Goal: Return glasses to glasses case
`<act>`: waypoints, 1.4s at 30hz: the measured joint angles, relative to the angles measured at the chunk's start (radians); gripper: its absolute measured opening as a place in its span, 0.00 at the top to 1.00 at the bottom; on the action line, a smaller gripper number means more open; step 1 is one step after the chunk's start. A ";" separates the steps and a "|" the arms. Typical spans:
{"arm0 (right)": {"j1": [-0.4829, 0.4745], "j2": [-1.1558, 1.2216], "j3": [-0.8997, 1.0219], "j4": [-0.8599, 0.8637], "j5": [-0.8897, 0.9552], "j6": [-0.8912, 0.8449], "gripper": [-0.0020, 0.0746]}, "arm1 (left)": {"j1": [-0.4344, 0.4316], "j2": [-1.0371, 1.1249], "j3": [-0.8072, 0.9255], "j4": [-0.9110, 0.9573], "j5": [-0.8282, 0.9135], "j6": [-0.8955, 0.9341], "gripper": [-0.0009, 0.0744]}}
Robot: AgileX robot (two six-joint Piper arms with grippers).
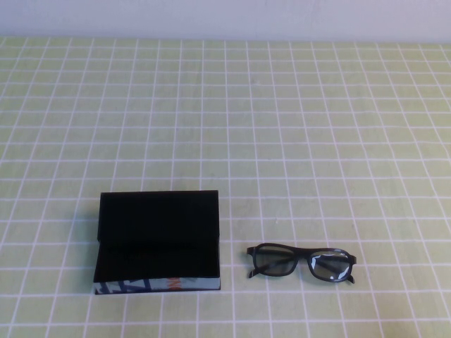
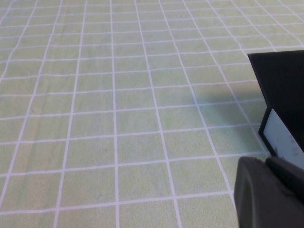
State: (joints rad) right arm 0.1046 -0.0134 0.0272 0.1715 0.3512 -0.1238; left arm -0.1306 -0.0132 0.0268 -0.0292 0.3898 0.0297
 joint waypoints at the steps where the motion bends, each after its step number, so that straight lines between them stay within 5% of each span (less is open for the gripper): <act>1: 0.000 0.000 0.000 0.000 0.000 0.000 0.99 | 0.000 0.000 0.000 0.000 0.000 0.000 0.99; 20: 0.000 0.000 0.000 0.018 -0.002 0.000 0.99 | 0.000 0.000 0.000 0.000 0.000 0.000 0.99; 30: 0.000 0.000 0.000 0.532 -0.144 0.000 0.99 | 0.000 0.000 0.000 0.000 0.000 0.000 0.99; 42: 0.000 0.013 -0.002 0.886 -0.145 0.000 0.99 | 0.000 0.000 0.000 0.000 0.000 0.000 0.99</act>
State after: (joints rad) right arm 0.1046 0.0000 0.0250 1.0574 0.2065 -0.1238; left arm -0.1306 -0.0132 0.0268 -0.0292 0.3898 0.0297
